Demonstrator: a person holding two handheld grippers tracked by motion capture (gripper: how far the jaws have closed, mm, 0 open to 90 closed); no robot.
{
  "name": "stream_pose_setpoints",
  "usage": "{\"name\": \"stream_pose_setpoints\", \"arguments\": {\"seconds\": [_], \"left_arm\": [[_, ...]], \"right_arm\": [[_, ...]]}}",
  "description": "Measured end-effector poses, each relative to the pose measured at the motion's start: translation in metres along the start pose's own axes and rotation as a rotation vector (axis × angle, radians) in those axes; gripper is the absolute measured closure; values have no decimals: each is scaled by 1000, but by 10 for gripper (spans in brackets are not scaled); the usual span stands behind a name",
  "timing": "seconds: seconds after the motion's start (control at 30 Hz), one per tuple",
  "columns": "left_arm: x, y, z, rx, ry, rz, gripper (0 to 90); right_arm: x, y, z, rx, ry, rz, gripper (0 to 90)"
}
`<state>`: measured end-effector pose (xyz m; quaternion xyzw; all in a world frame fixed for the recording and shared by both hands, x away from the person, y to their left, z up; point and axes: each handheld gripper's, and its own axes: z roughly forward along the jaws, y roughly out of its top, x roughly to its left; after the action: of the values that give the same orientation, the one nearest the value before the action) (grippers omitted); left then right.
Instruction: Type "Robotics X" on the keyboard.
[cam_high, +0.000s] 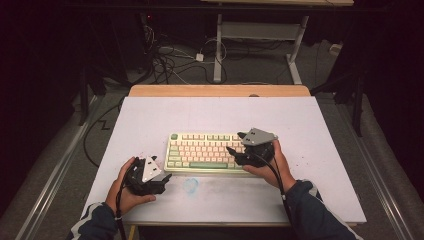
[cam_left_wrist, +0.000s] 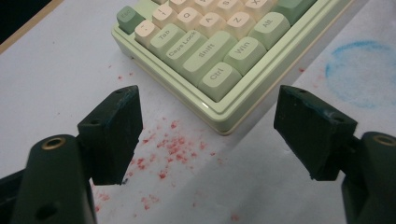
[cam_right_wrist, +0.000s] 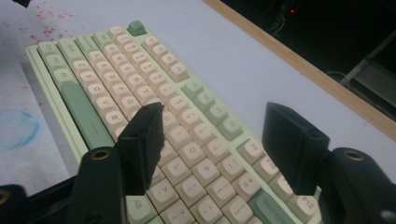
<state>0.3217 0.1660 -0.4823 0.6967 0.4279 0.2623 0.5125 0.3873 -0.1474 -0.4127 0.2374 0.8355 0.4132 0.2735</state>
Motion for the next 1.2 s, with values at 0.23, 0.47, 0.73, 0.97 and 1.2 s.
{"name": "stream_pose_setpoints", "arguments": {"seconds": [0.23,0.47,0.73,0.97,1.2], "left_arm": [[2,3,-1,-15,4,-10,236],[3,6,4,-18,4,-20,248],[4,12,2,-35,-3,-30,266],[4,17,0,-41,-14,-40,350],[2,23,-4,-31,-59,-52,586]], "right_arm": [[-2,-9,-26,-66,-62,28,276],[-4,-27,-44,-69,-128,39,226],[-6,-52,-65,-49,-198,44,234],[-7,-70,-83,-57,-228,59,235],[-4,-90,-91,-17,-230,69,235]]}}
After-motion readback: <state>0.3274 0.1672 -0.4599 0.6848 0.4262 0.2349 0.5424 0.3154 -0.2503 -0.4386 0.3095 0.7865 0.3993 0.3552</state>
